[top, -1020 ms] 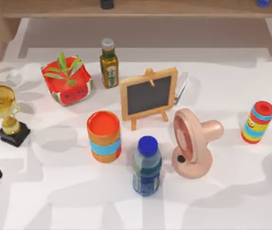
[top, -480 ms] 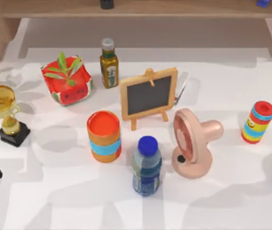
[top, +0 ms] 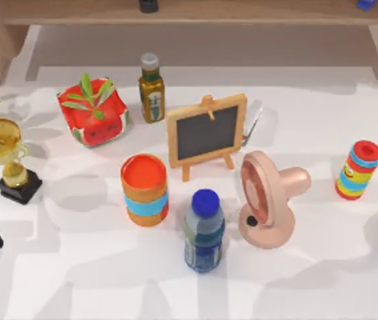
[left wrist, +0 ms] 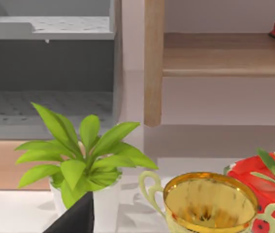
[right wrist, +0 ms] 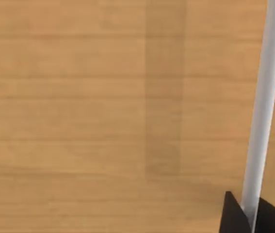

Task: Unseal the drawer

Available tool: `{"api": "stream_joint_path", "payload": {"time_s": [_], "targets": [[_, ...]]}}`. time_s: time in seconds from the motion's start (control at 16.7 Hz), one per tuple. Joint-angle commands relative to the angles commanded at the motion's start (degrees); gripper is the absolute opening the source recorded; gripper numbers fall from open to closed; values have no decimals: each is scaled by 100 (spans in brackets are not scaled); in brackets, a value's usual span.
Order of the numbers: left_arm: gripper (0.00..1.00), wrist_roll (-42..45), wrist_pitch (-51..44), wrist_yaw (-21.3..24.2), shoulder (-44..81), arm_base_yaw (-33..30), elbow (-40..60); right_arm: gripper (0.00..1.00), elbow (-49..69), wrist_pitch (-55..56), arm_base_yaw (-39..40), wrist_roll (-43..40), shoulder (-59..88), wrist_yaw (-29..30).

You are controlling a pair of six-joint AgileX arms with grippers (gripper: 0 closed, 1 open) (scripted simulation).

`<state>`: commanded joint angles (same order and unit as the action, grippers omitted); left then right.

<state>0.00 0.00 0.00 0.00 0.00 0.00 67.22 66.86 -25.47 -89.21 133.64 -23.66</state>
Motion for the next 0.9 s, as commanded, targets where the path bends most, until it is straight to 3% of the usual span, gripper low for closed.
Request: {"api": "stream_joint_path", "payload": {"time_s": [0.36,0.9], "targets": [[100,0,0,0,0,0,0,0,-1261,673,-313,23,-530,-272],[100,0,0,0,0,0,0,0,-1738,975,-433,18,-738,-457]]}}
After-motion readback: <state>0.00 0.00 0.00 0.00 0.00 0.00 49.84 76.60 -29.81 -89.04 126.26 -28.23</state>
